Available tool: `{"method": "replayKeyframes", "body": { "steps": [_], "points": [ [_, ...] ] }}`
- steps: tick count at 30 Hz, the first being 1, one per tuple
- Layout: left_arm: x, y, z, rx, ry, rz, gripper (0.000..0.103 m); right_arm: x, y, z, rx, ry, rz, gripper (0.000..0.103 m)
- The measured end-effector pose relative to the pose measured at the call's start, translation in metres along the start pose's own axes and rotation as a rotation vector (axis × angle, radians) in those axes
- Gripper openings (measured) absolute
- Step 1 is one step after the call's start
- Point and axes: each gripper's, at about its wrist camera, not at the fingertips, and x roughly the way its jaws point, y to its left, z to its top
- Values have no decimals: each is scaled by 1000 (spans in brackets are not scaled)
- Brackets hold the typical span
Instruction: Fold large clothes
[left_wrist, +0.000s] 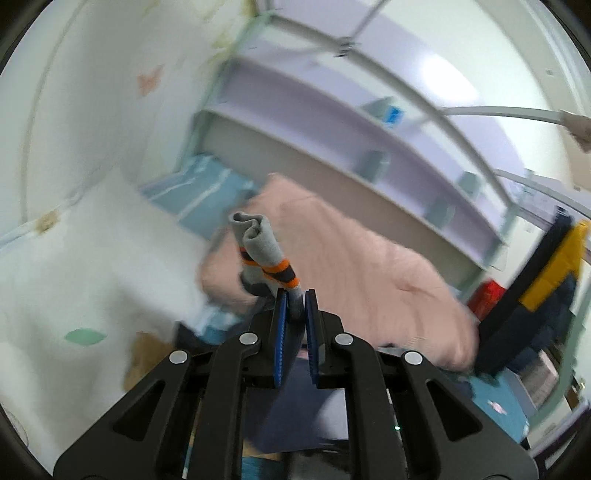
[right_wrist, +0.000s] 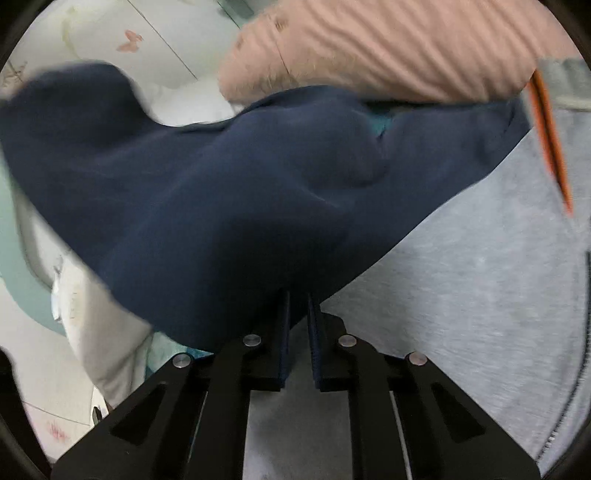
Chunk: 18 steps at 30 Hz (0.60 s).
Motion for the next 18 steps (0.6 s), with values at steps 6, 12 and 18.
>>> {"method": "replayKeyframes", "body": {
  "steps": [6, 12, 18],
  "points": [
    [24, -73, -6, 88, 47, -126, 9, -17, -27, -4, 96, -45, 83, 12],
    [82, -163, -37, 118, 131, -275, 6, -127, -92, -40, 141, -169, -39, 12],
    [148, -249, -97, 87, 242, -414, 6, -226, -173, -90, 188, -227, -257, 12]
  ]
}}
